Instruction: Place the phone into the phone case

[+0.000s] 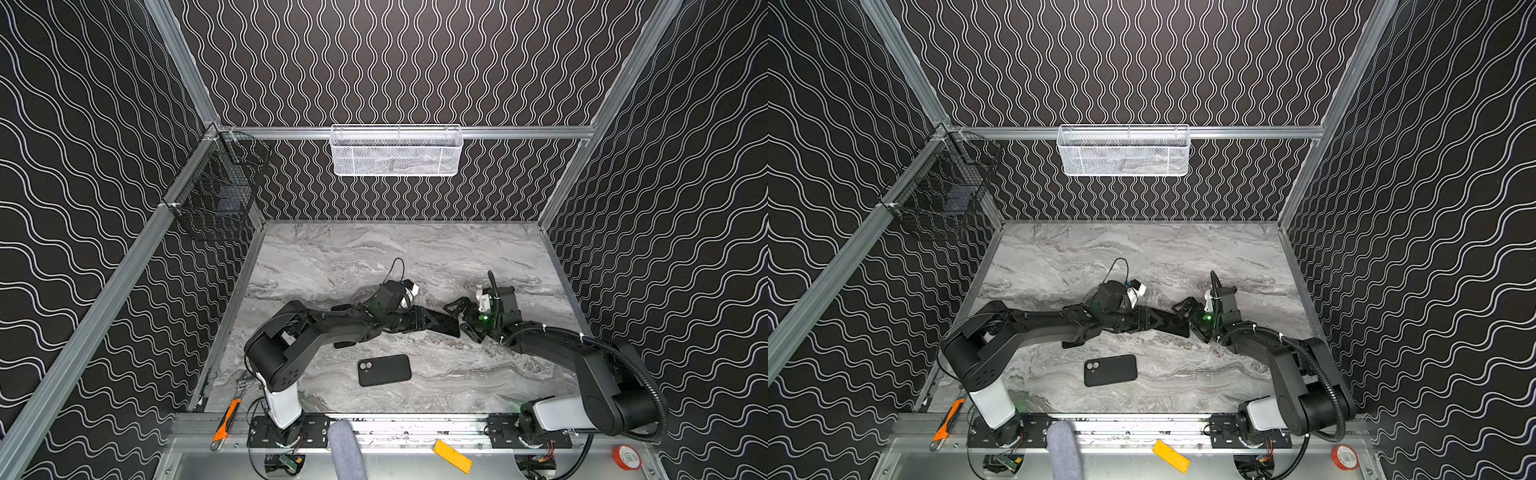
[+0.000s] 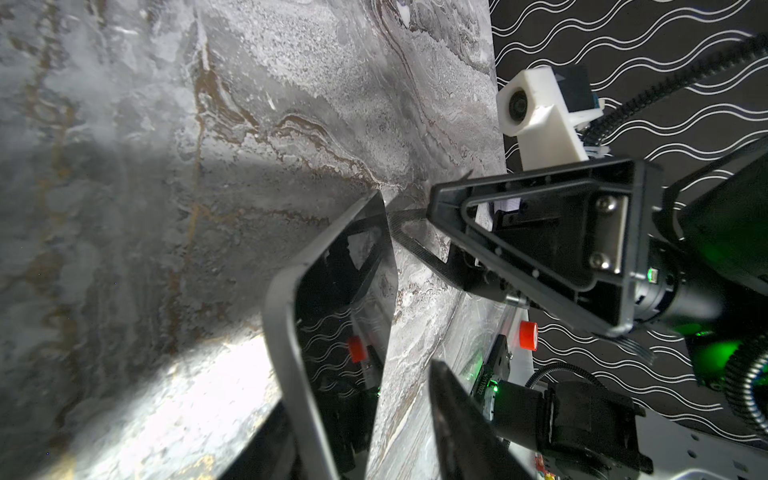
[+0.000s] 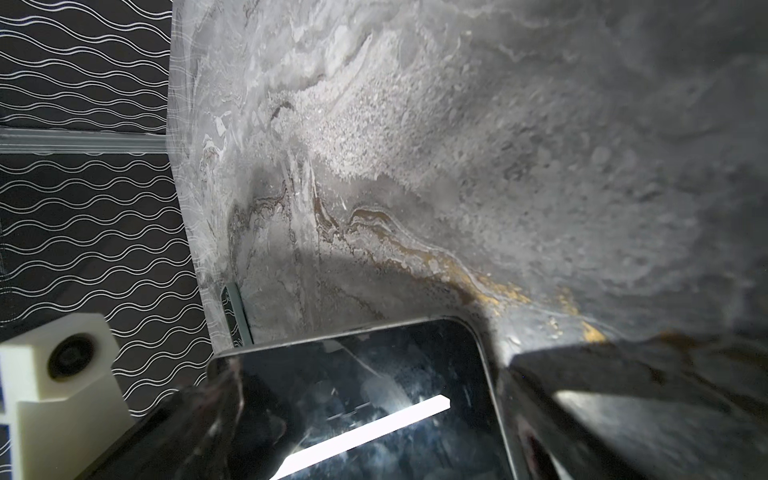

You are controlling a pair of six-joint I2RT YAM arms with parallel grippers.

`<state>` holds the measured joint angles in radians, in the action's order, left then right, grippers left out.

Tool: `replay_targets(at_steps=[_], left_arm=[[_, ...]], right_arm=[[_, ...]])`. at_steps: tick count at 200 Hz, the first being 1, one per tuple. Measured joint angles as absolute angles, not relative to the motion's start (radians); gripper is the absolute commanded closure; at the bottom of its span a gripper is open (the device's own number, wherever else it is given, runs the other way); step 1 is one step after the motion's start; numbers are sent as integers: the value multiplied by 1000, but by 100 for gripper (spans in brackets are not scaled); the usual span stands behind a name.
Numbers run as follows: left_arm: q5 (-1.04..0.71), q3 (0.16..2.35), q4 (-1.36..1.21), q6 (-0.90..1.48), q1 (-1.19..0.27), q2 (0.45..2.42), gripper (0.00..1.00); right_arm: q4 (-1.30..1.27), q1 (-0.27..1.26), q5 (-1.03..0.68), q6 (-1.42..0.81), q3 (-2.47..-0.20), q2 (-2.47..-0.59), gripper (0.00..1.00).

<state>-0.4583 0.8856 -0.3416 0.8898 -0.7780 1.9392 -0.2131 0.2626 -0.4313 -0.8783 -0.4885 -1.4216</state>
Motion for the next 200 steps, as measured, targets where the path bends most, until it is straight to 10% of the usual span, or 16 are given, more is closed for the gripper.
replay_targets(at_steps=[200], left_arm=[[-455, 867, -302, 882, -719, 1831, 94]], right_arm=[[-84, 215, -428, -819, -523, -1270, 1]])
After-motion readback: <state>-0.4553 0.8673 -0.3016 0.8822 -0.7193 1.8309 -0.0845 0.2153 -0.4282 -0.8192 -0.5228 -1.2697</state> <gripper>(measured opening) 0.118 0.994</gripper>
